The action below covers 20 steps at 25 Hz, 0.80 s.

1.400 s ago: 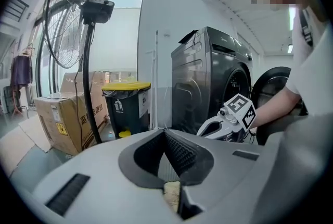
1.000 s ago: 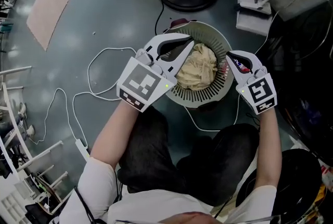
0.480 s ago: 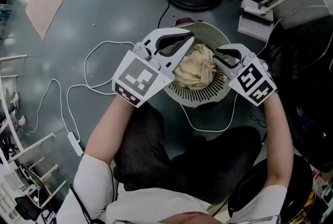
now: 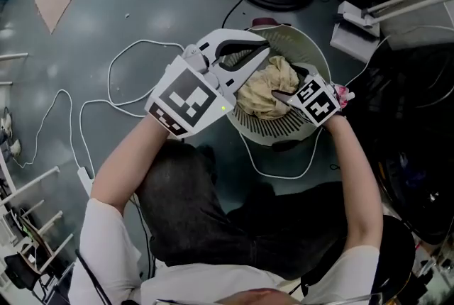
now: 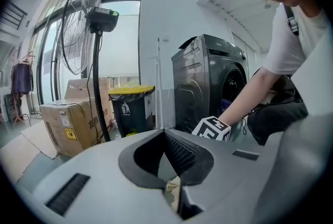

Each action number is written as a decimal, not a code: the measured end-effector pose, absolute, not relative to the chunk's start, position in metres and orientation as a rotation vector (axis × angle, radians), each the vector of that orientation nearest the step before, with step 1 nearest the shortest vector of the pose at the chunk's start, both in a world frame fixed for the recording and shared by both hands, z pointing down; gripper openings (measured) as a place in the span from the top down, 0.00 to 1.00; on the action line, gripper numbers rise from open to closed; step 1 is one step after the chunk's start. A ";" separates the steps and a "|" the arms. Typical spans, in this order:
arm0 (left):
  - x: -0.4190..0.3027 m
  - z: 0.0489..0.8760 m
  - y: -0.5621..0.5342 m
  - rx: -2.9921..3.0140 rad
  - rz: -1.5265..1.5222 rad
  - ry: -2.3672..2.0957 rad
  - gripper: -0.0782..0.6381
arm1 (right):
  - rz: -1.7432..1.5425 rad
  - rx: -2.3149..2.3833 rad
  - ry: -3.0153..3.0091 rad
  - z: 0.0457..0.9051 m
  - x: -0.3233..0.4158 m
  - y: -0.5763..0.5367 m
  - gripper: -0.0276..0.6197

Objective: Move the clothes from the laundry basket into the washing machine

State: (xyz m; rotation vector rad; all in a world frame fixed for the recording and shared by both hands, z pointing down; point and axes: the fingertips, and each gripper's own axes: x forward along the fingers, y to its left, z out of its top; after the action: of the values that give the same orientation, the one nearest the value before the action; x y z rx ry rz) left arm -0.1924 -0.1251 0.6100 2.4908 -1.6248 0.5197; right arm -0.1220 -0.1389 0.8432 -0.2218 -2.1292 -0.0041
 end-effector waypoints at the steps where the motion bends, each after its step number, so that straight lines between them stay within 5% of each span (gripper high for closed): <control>1: -0.194 0.615 -0.123 2.485 0.528 -1.619 0.88 | 0.011 -0.208 -2.117 0.853 -0.122 -0.140 0.35; 20: -0.206 0.698 -0.091 2.423 0.562 -1.578 0.88 | 0.130 -0.172 -1.868 1.015 -0.119 -0.119 0.02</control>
State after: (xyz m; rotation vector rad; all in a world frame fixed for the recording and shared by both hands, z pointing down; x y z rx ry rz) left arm -0.2056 -0.0910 0.6981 2.4226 -1.5776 0.5619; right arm -0.1188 -0.1189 1.0150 -0.1720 -1.8680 0.1299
